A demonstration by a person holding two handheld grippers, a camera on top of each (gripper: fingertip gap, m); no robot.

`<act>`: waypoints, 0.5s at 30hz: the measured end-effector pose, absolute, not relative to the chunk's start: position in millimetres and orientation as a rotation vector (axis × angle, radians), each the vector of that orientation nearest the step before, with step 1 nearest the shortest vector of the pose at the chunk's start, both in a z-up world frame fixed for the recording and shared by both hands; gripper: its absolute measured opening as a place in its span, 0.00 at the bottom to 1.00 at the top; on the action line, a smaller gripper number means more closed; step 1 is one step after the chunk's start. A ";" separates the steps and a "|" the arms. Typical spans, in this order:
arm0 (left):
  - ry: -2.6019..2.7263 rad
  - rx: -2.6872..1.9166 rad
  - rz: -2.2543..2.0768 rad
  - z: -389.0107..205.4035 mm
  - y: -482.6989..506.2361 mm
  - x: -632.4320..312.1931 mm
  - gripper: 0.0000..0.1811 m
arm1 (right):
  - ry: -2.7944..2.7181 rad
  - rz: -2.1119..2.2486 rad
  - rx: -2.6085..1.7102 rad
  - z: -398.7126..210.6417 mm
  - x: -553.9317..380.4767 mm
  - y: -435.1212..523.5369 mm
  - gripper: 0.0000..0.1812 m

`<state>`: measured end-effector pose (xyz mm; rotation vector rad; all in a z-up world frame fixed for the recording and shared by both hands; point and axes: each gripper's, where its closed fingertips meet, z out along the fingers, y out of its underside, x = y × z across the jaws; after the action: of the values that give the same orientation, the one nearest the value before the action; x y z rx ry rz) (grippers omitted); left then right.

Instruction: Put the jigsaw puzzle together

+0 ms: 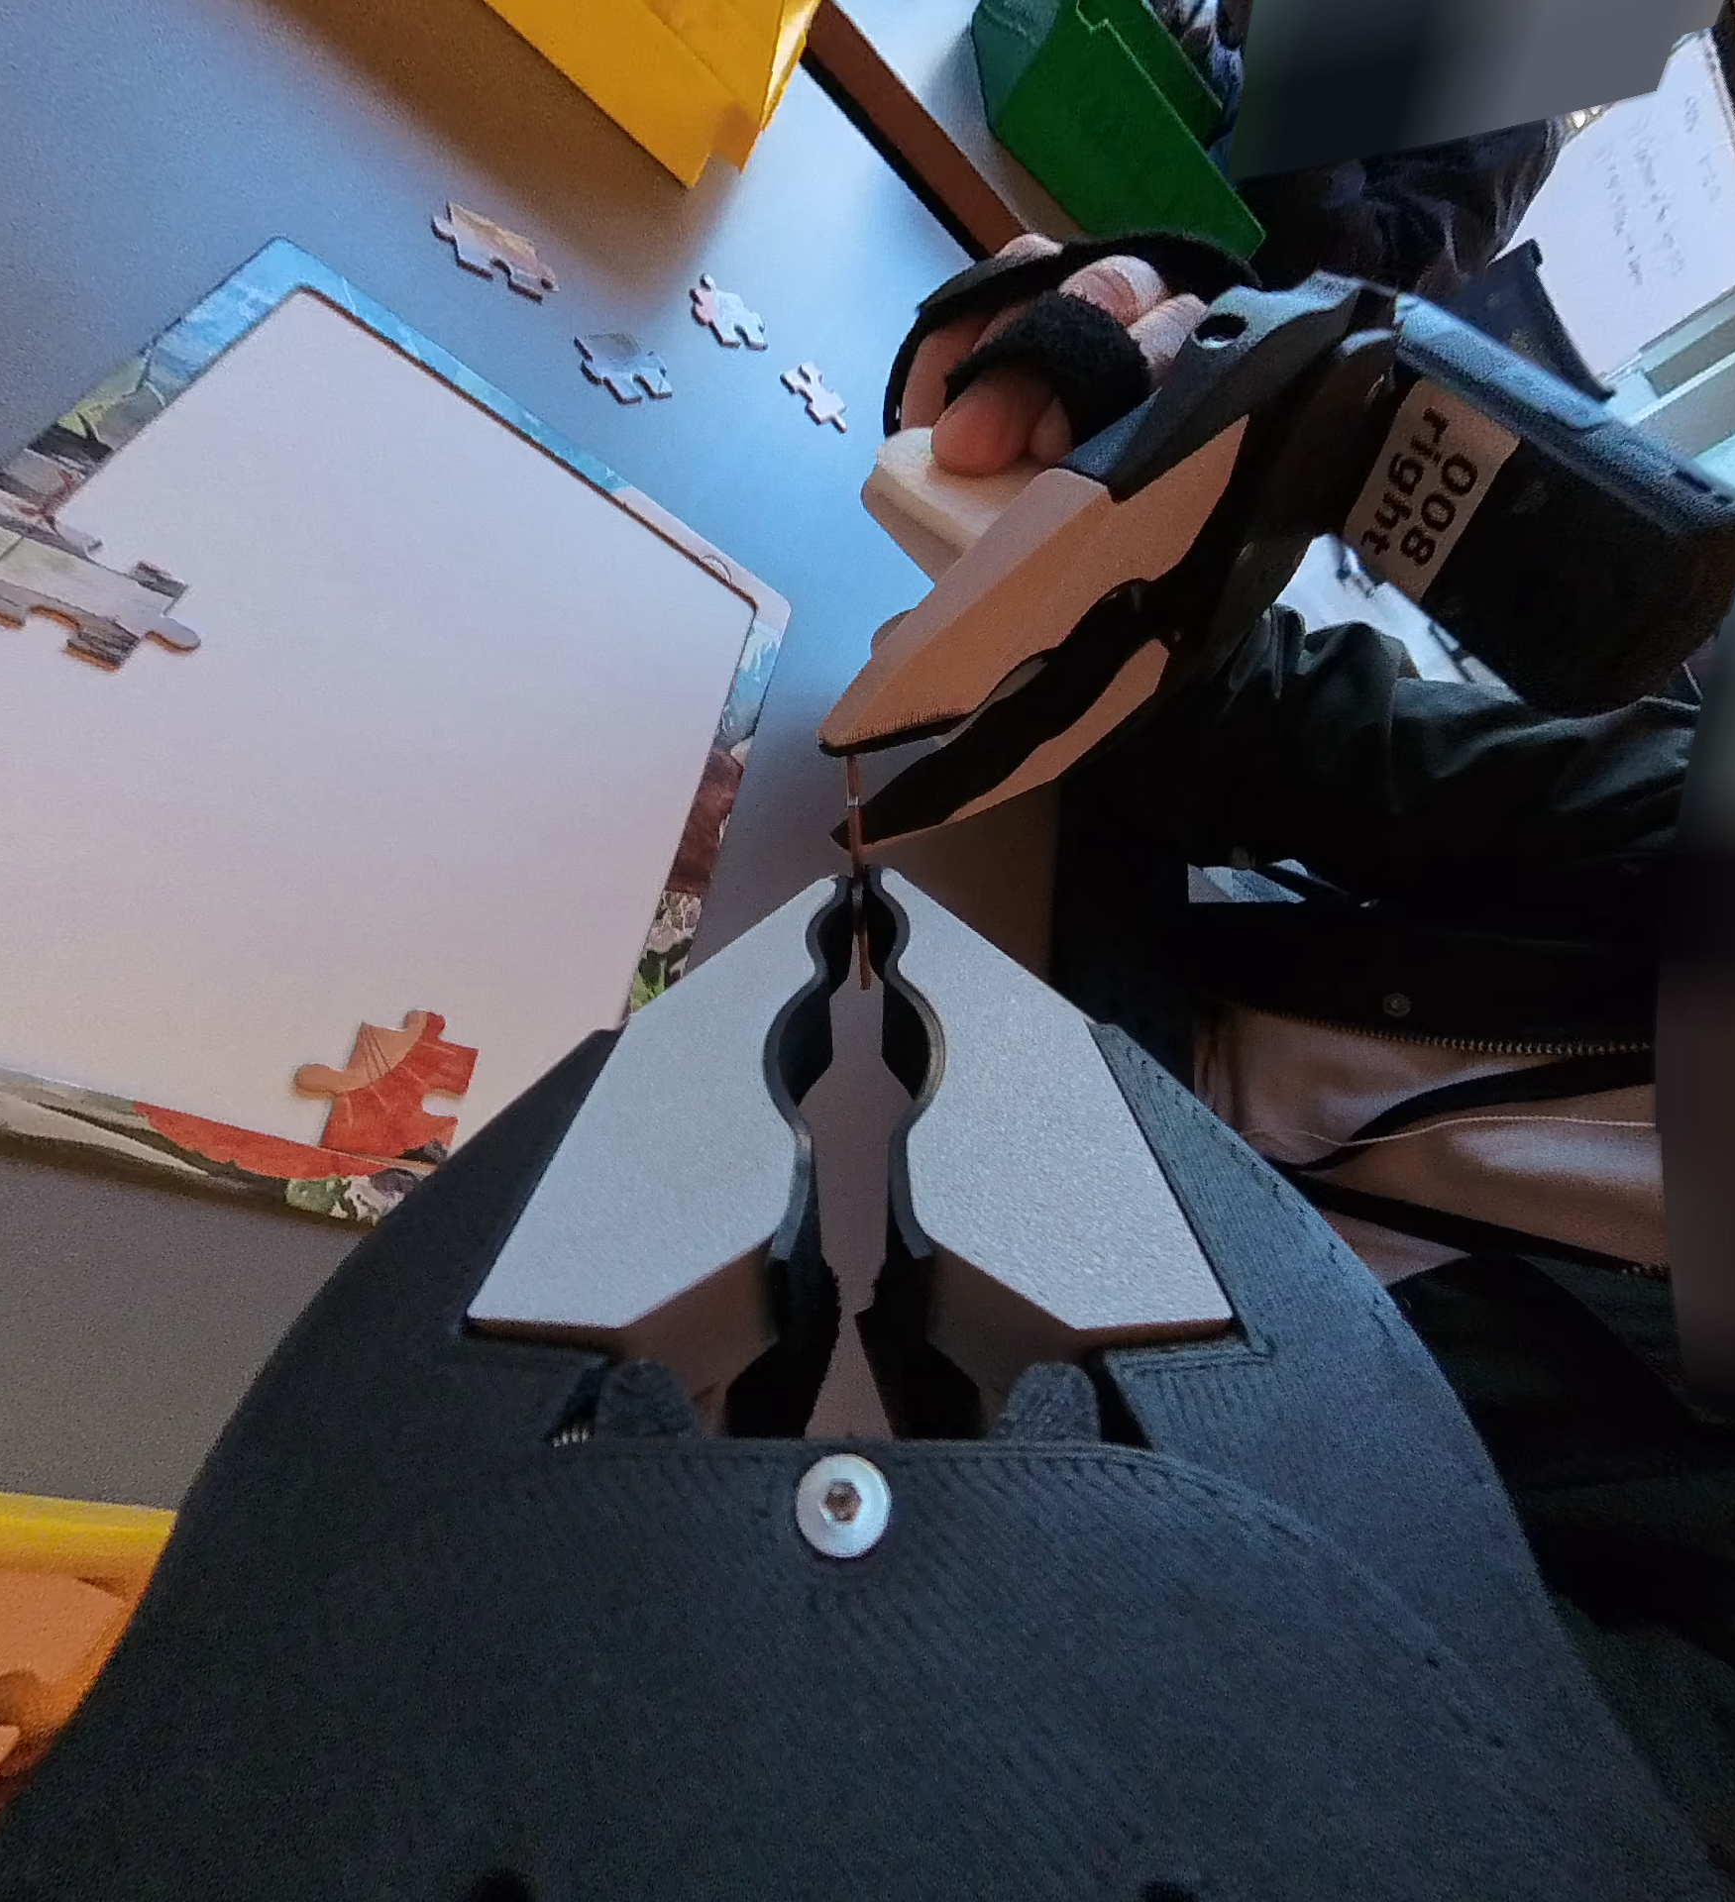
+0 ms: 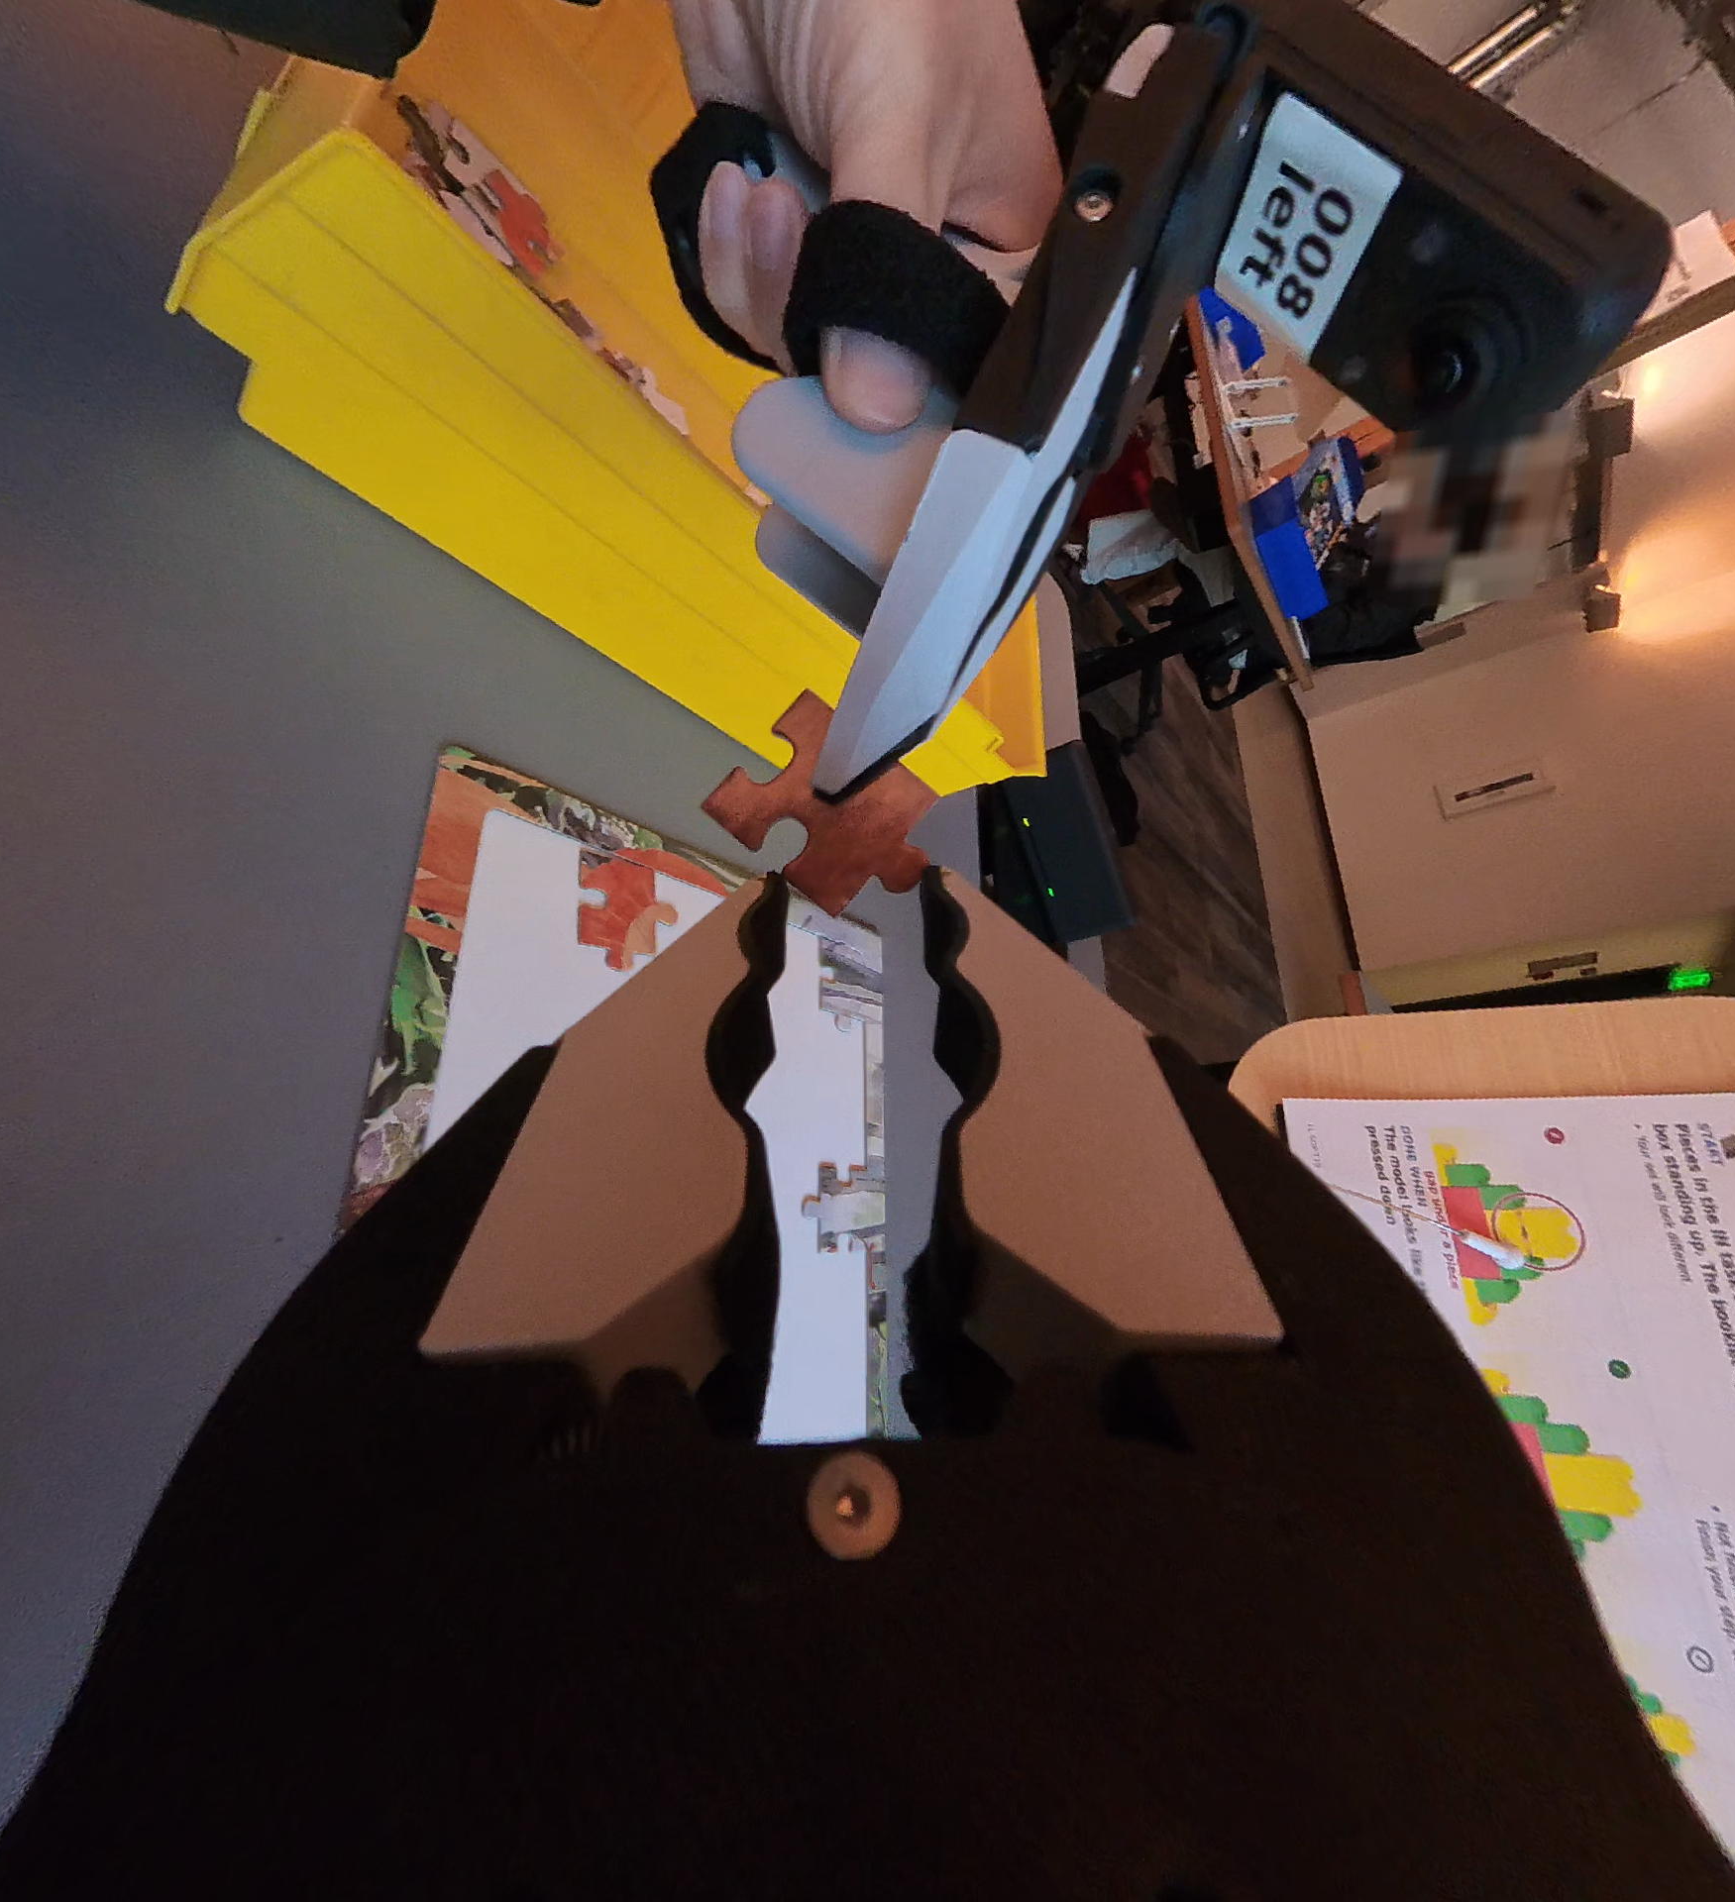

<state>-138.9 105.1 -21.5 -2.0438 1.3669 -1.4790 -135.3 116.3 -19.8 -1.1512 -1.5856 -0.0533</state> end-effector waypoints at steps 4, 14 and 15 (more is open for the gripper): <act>1.167 -1.988 -1.590 3.9 121.4 -139.2 0.18 | -1.534 -0.082 -1.213 -13.1 -123.4 125.0 0.14; 0.772 -1.832 -0.757 51.1 205.9 -191.4 0.32 | -0.692 -0.637 -1.949 15.1 167.8 136.9 0.15; 0.743 -1.833 -0.681 54.8 208.4 -194.1 0.36 | -0.578 -0.606 -2.060 -0.6 200.3 120.6 0.15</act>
<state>-194.1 208.4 54.8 -1.8331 0.7431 -0.6814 200.3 120.6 -0.6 -2.0602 -0.5777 -0.6060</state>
